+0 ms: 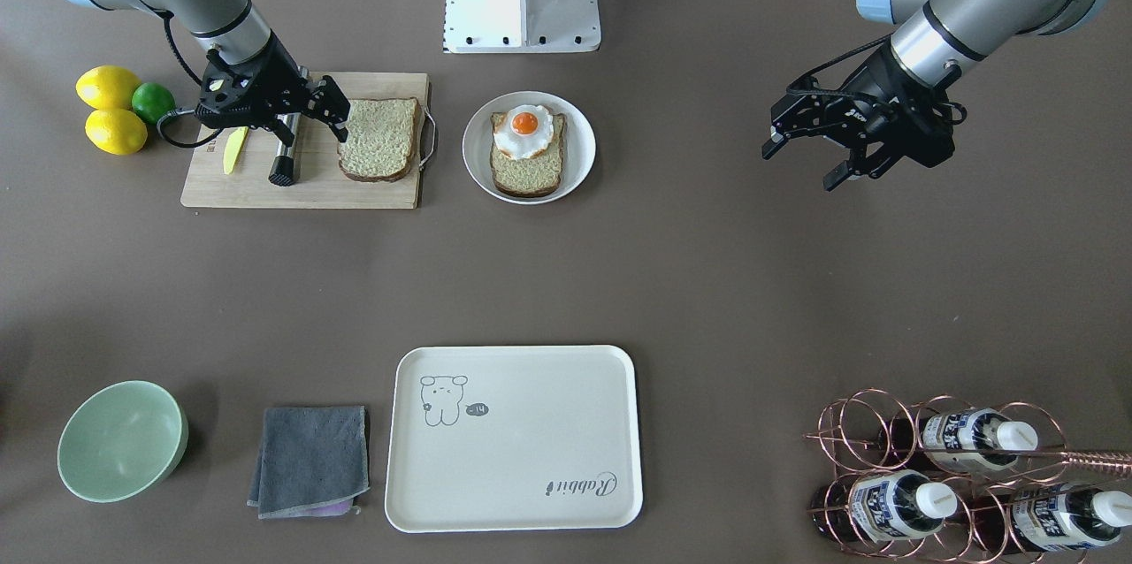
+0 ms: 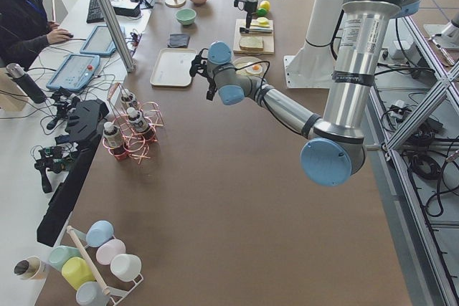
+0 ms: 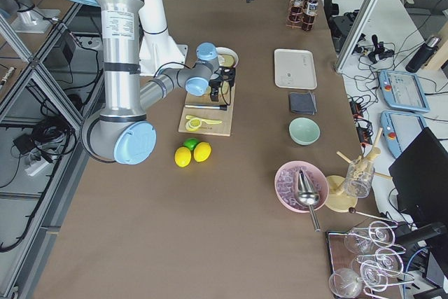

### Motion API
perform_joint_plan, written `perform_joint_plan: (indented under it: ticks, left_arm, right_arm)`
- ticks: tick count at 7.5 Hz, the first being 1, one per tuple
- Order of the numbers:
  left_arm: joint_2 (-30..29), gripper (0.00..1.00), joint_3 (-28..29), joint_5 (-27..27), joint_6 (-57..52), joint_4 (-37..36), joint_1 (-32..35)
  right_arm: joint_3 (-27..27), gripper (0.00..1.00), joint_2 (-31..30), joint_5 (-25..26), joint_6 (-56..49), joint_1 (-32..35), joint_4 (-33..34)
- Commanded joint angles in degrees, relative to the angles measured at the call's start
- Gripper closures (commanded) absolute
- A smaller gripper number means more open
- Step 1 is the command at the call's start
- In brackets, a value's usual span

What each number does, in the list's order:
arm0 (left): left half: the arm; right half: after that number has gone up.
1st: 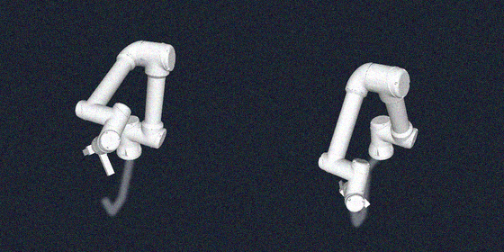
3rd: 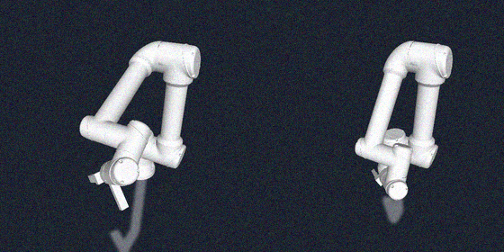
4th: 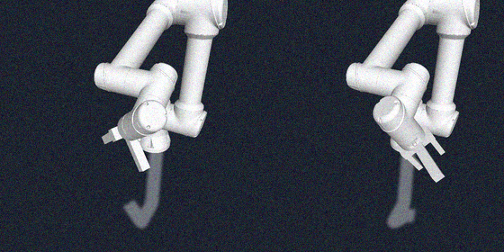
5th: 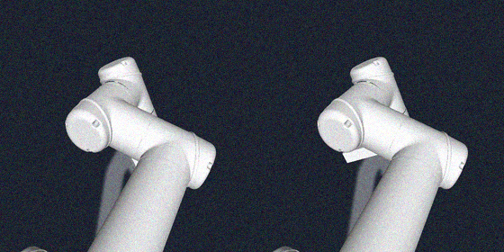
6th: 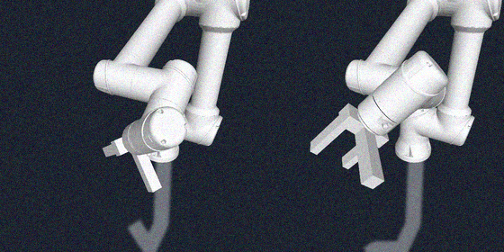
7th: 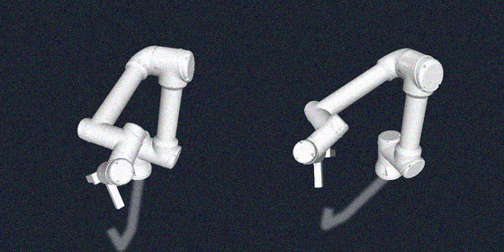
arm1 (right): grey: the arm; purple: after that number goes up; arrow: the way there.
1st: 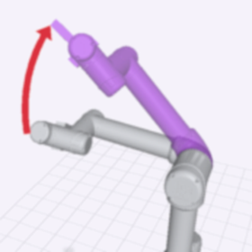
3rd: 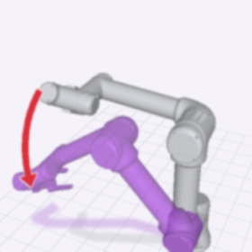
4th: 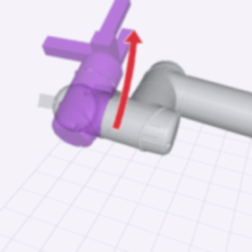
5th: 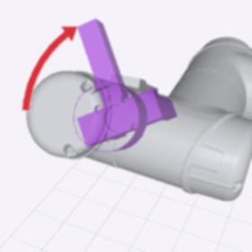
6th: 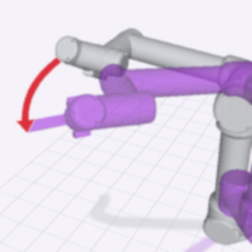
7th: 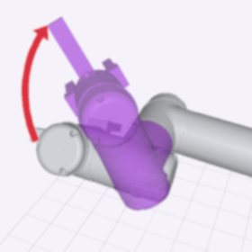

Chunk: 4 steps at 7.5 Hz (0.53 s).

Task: Make sandwich and place on tray
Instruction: 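Move the right gripper over the bread slice on the cutting board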

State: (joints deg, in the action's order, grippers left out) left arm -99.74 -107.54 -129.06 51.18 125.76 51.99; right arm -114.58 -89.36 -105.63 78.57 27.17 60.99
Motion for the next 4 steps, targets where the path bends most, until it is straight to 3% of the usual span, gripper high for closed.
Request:
perform_joint_plan:
  ticks: [1,4]
  left_arm:
    - [-0.1,0.02,0.05,0.13,-0.02,0.01,-0.04]
    - [-0.02,0.02,0.05,0.13,-0.11,0.1,-0.04]
  right_arm:
    - [1.11,0.25,0.42,4.1,0.27,-3.95,-0.08]
    - [1.38,0.25,0.77,4.73,0.88,-5.01,-0.26]
